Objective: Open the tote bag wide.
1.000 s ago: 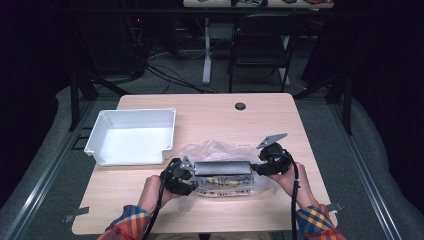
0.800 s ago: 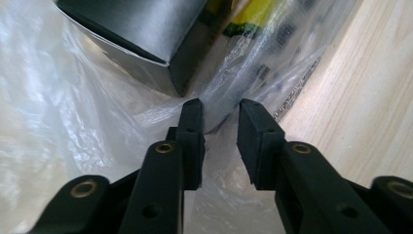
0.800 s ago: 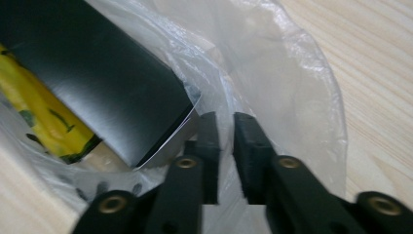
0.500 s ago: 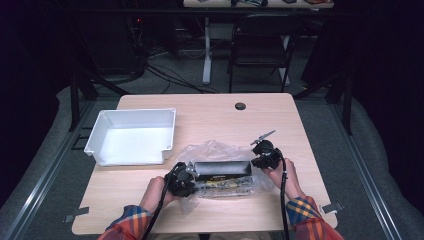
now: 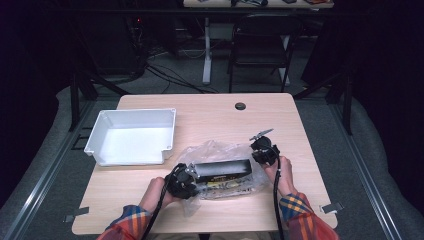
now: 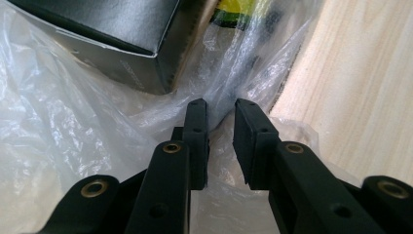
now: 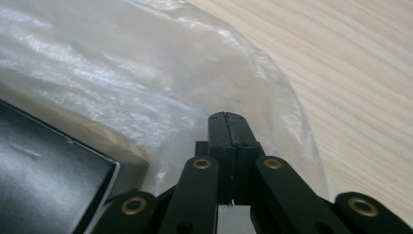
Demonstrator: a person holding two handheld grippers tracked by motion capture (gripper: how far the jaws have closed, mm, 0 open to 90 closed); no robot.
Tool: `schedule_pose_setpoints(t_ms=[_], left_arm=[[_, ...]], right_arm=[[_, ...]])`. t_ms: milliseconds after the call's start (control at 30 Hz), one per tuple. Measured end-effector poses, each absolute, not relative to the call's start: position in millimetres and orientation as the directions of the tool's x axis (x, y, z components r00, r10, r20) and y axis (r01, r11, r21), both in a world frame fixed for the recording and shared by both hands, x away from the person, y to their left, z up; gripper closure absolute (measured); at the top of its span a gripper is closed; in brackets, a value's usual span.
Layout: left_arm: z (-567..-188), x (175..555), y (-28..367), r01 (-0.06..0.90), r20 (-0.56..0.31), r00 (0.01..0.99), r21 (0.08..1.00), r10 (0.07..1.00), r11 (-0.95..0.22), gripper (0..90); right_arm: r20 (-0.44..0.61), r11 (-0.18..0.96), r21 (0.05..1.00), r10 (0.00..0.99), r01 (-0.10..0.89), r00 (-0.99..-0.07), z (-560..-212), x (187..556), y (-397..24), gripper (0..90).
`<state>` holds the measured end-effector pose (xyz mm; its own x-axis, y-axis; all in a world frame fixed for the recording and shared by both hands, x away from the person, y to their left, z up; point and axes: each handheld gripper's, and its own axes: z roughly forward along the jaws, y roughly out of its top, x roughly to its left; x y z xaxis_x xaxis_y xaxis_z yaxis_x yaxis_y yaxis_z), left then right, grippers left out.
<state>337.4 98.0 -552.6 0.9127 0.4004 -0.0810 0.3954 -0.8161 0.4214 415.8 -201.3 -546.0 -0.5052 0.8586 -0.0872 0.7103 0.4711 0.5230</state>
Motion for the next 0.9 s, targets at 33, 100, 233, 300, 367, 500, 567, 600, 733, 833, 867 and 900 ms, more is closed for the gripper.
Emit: schedule_pose_setpoints(t_ms=[33,100,233,300,367,500,567,600,733,833,867,900], left_arm=[[-553,337,98,0.392,-0.082,0.914,0.423,0.396,-0.817,75.8],[-553,337,97,0.39,-0.081,0.915,0.421,0.395,-0.819,75.8],[-549,337,98,0.394,-0.093,0.914,0.439,0.396,-0.807,72.1],[-545,337,100,0.408,-0.107,0.907,0.462,0.407,-0.787,68.7],[-540,337,102,0.423,-0.126,0.9,0.49,0.418,-0.762,65.2],[-527,337,106,0.426,-0.128,0.896,0.519,0.426,-0.741,57.0],[-519,337,107,0.432,-0.138,0.892,0.536,0.43,-0.725,52.6],[-516,337,108,0.422,-0.13,0.896,0.546,0.424,-0.724,51.5],[-504,340,111,0.419,-0.117,0.894,0.564,0.433,-0.711,41.3],[-499,343,114,0.422,-0.111,0.89,0.569,0.442,-0.706,36.3],[-498,344,116,0.425,-0.112,0.888,0.572,0.447,-0.701,35.3],[-497,345,117,0.427,-0.111,0.887,0.572,0.449,-0.7,34.3]], right_arm=[[-0.086,0.456,0.528,0.868,0.717,-0.489,-546,416,-203,90.0],[-0.083,0.444,0.529,0.875,0.723,-0.477,-546,416,-205,90.0],[-0.055,0.462,0.529,0.856,0.712,-0.515,-543,413,-203,90.0],[-0.033,0.472,0.533,0.841,0.702,-0.54,-538,410,-202,90.0],[-0.032,0.469,0.554,0.838,0.688,-0.545,-531,405,-203,90.0],[-0.006,0.452,0.595,0.829,0.665,-0.559,-513,393,-209,86.5],[0.008,0.445,0.614,0.823,0.652,-0.568,-506,388,-212,83.2],[0.014,0.436,0.627,0.823,0.646,-0.568,-503,384,-214,81.4],[0.035,0.417,0.649,0.819,0.636,-0.573,-493,377,-219,69.3],[0.048,0.412,0.657,0.813,0.631,-0.581,-488,372,-223,58.5],[0.049,0.41,0.656,0.814,0.634,-0.578,-487,371,-225,53.9],[0.051,0.403,0.659,0.818,0.634,-0.573,-485,369,-226,49.9]])
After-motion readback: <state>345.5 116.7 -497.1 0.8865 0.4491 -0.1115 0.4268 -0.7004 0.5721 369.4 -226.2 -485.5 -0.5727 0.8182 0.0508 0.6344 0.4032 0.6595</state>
